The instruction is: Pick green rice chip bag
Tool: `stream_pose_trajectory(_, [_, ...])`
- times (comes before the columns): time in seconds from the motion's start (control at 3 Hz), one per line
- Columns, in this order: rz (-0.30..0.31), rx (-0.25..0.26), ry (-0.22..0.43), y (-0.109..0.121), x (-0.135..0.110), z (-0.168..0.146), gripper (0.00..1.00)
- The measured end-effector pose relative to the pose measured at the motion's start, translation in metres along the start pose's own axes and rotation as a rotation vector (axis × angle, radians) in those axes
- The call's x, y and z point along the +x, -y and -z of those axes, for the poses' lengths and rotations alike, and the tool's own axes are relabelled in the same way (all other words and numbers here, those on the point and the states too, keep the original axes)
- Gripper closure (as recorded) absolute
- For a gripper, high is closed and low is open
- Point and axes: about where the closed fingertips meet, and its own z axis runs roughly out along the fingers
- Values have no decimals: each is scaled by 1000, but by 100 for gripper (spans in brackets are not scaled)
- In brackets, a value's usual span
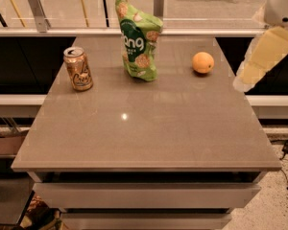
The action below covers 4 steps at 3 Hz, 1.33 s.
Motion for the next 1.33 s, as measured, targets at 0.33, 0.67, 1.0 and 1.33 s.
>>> stream_pose_trajectory(0.33, [-61,-4,-18,22,-13,2,0])
stream_pose_trajectory(0.67, [-150,1,-14,46,-27,1,0])
stream_pose_trajectory(1.0, [-232,21,6,64,-44,-1,0])
stream_pose_trajectory(1.33, [-286,44,34,80,-70,-11,0])
